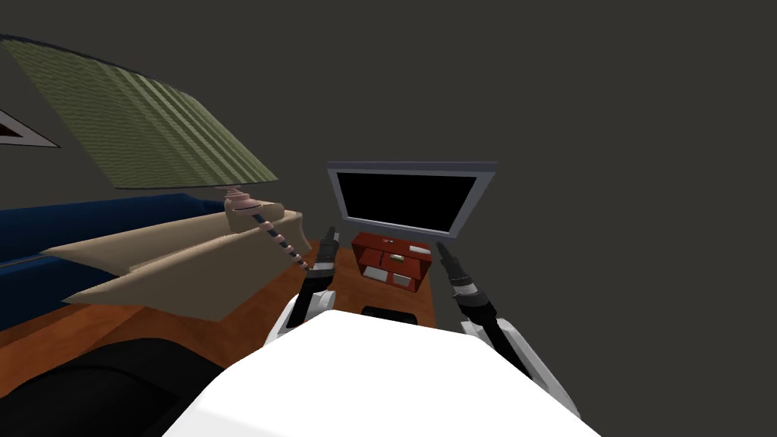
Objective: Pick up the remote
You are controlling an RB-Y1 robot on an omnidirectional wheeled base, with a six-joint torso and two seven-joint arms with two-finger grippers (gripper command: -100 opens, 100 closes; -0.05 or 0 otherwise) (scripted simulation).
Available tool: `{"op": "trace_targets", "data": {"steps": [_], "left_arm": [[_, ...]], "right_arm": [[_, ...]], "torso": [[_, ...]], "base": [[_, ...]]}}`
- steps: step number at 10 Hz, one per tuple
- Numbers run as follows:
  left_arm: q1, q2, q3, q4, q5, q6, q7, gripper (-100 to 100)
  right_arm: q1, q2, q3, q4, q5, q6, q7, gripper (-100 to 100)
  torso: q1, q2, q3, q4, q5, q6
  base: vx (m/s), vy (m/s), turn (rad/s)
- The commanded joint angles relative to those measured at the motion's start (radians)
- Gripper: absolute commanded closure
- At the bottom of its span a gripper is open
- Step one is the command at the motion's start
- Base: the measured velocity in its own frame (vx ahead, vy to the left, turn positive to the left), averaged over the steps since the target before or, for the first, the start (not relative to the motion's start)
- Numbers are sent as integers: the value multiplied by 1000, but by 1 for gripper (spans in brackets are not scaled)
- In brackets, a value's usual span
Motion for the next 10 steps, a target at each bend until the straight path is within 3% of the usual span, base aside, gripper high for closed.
{"op": "trace_targets", "data": {"steps": [1,2,3,5,8,10], "left_arm": [[0,0,0,0,0,0,0,0],[0,0,0,0,0,0,0,0],[0,0,0,0,0,0,0,0],[0,0,0,0,0,0,0,0],[0,0,0,0,0,0,0,0],[0,0,0,0,0,0,0,0]], "right_arm": [[14,-50,46,39,25,-11,22,-100],[19,-85,73,75,42,-17,34,-100],[19,-94,76,75,42,-17,34,-100],[30,-167,135,144,79,-29,59,-100],[35,-204,164,204,99,-34,70,-100],[44,-264,221,291,140,-42,93,-100]], "torso": [[0,0,0,0,0,0],[1,1,1,0,0,0],[3,3,2,1,1,0],[0,1,0,0,0,0],[0,-1,-1,0,0,0],[-3,-3,-1,-1,0,1]], "base": [[-101,106,266],[-133,134,275],[-101,109,101],[-77,105,238],[-39,83,160],[-27,85,268]]}}
